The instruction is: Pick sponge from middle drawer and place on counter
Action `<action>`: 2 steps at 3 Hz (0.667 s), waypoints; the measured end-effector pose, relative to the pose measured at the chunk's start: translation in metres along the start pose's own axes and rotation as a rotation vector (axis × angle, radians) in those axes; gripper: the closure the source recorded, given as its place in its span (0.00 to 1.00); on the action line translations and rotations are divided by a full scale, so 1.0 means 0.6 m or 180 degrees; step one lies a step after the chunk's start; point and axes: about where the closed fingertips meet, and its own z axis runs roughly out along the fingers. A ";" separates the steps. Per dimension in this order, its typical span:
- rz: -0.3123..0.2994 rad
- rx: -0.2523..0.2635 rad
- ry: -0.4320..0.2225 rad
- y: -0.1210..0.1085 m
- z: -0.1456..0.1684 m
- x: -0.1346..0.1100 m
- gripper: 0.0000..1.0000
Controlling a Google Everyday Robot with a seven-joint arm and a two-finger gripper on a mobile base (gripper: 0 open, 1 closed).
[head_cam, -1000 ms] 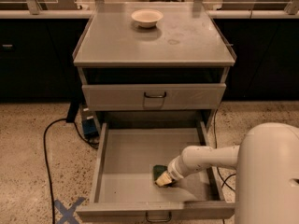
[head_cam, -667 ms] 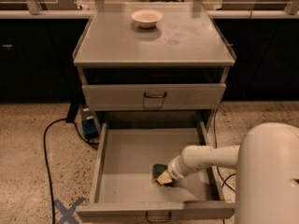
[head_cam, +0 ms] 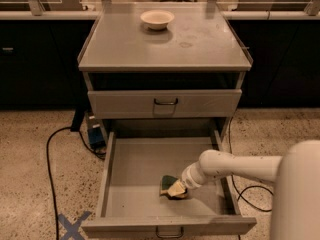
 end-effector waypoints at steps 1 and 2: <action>-0.0038 -0.0165 -0.0648 -0.009 -0.160 -0.126 1.00; -0.0234 -0.0342 -0.1219 0.005 -0.343 -0.248 1.00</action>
Offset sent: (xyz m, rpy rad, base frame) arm 0.0340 -0.0048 0.4017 0.5403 -0.1662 0.2134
